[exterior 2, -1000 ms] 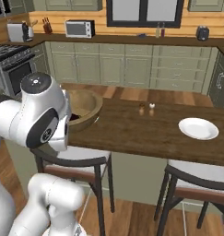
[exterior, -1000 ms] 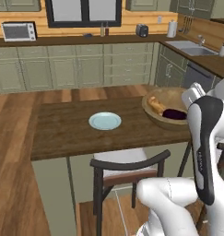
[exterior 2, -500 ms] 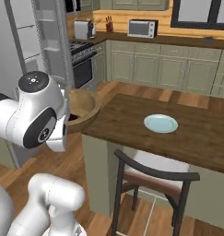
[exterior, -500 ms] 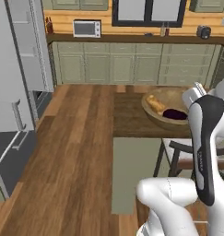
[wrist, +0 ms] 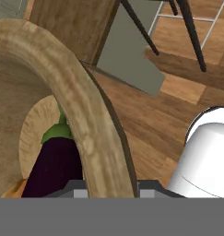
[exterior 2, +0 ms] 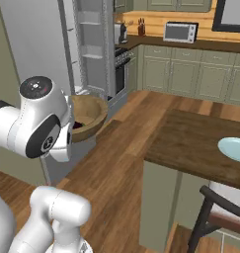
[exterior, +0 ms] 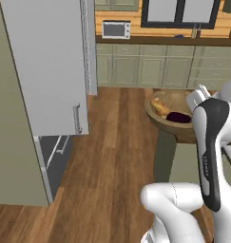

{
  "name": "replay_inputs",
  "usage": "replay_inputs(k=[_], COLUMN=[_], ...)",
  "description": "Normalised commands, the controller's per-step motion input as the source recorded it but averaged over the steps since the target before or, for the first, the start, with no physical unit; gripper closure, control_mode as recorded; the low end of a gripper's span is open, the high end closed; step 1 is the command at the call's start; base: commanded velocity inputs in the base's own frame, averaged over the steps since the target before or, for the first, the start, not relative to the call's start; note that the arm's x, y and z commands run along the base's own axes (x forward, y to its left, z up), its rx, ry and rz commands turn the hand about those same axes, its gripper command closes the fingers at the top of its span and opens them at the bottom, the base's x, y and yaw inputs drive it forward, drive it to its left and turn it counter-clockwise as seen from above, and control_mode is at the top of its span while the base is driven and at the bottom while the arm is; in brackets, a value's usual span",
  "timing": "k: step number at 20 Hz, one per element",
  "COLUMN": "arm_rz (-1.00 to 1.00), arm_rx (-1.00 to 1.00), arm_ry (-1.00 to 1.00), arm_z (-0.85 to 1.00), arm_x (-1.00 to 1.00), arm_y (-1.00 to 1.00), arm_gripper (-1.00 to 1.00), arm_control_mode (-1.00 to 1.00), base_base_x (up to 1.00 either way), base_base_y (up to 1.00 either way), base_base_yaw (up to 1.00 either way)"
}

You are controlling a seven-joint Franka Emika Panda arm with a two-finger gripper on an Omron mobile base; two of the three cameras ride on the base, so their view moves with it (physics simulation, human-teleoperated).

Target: Pick the chicken drumstick and eggplant from their plates and place them in the bowl. Then put the bowl in the fridge.

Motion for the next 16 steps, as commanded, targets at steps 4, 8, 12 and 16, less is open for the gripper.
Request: replay_inputs(k=[4, 8, 12, 16], arm_rz=[0.0, 0.0, 0.0, 0.0], arm_rx=[0.0, 0.0, 0.0, 0.0], arm_ry=[0.0, 0.0, 0.0, 0.0], arm_z=[0.0, 0.0, 0.0, 0.0], arm_x=[0.0, 0.0, 0.0, 0.0], arm_y=[0.0, 0.0, 0.0, 0.0], arm_gripper=[1.0, 1.0, 1.0, 1.0], arm_control_mode=[1.0, 1.0, 1.0, 1.0], base_base_x=[0.78, 0.48, 0.34, 0.99], base_base_y=[1.0, 0.03, -0.72, 0.0], base_base_yaw=[-0.09, -0.11, -0.13, -0.4])
